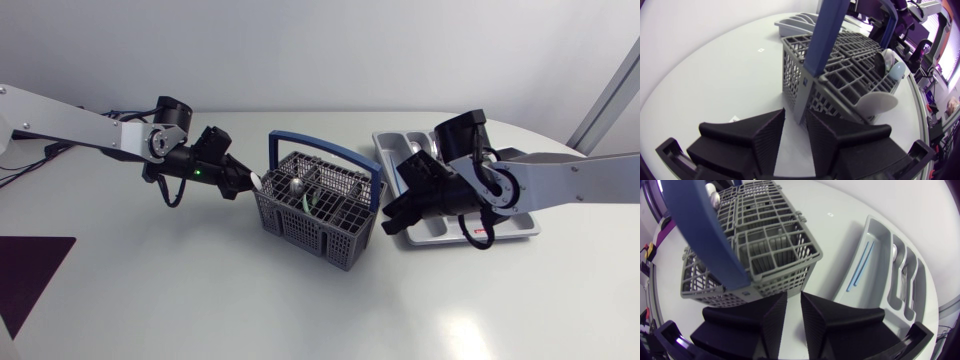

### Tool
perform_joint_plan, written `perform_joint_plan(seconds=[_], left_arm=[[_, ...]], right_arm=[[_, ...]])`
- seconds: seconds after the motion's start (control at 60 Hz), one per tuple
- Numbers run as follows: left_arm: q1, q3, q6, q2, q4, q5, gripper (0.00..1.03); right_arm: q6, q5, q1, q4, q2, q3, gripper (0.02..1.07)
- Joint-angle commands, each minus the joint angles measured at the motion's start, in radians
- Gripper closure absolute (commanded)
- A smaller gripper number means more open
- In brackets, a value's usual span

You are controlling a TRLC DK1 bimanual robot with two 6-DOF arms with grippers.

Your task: Unload the cutlery basket into the drawer organizer.

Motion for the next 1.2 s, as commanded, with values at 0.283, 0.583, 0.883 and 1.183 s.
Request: perform_joint_plan(seconds=[0.283, 0.583, 0.883, 1.183], left_arm=[[0.005, -0.055, 0.065, -0.018, -0.074, 0.122, 0.71], [0.071, -0.278, 0.189, -0.234, -0.148, 0.149, 0.71], [0.096, -0.462, 0.298, -0.412, -0.217, 0.147, 0.71], [0.08, -0.414, 0.289, -0.377, -0.215, 0.149, 0.71]], right_arm=[[0.042, -0.023, 0.067, 0.003, 0.056, 0.079, 0.83], [0.056, -0.02, 0.151, -0.012, 0.056, 0.082, 0.83], [0.062, 0.002, 0.177, -0.015, 0.03, 0.059, 0.83], [0.073, 0.037, 0.203, -0.013, 0.047, 0.096, 0.82]])
